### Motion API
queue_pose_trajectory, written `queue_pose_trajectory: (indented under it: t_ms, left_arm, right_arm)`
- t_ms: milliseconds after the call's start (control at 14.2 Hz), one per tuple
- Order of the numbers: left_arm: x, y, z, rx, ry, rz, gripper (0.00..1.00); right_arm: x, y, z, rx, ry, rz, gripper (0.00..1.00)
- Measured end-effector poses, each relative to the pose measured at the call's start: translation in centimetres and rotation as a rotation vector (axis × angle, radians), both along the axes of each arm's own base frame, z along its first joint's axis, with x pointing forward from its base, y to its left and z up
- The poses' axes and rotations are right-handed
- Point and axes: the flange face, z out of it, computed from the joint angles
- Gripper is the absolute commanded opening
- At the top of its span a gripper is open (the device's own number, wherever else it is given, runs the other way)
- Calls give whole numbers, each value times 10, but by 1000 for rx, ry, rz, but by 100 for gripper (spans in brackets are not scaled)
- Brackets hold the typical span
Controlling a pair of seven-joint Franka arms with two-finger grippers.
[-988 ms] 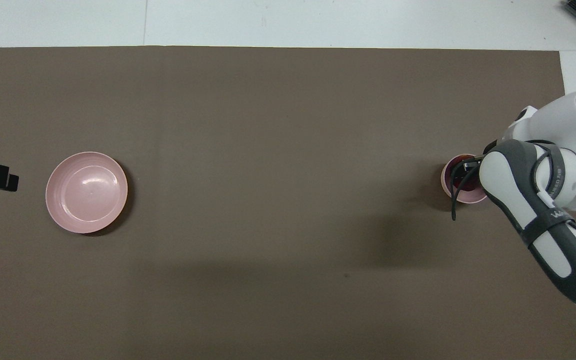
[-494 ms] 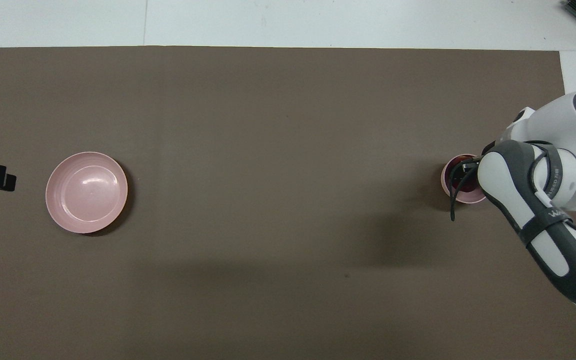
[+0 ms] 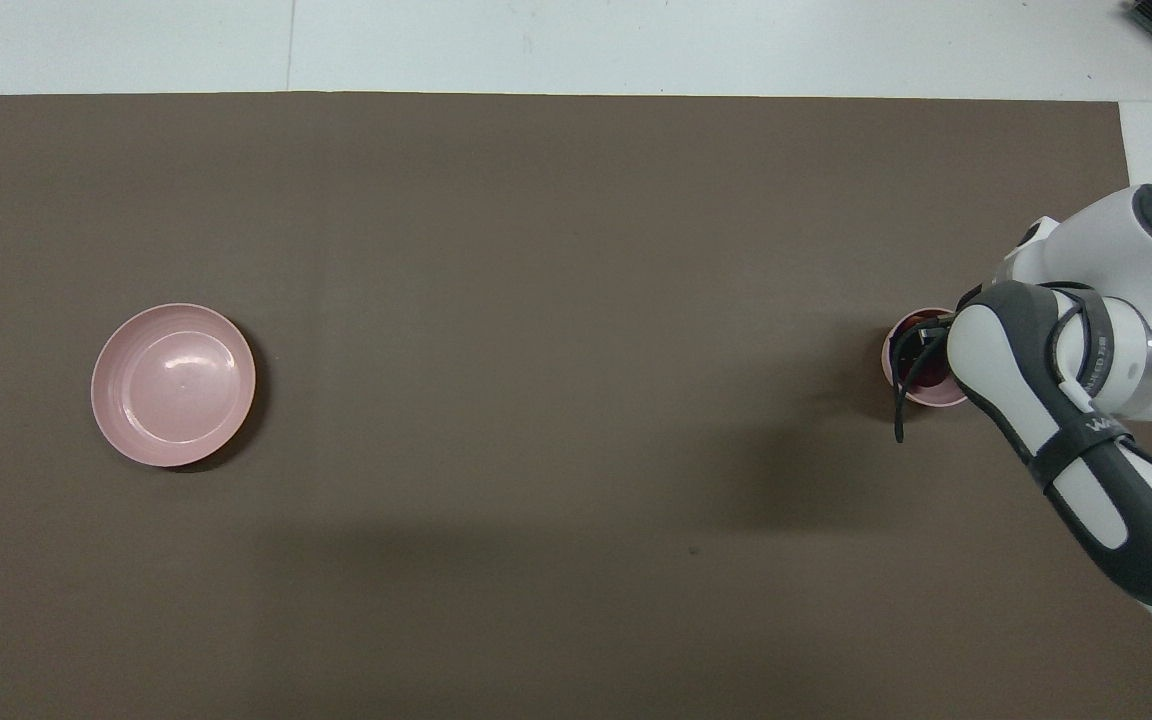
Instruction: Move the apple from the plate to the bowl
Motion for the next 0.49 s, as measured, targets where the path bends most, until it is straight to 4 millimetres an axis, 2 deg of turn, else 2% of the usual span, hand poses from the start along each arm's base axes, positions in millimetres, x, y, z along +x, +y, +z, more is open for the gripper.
queue_pose_trajectory:
  t_ms: [494]
  left_arm:
    - [0, -5, -2, 17, 3, -14, 100]
  right_arm:
    - [1, -1, 1, 0, -2, -1, 100]
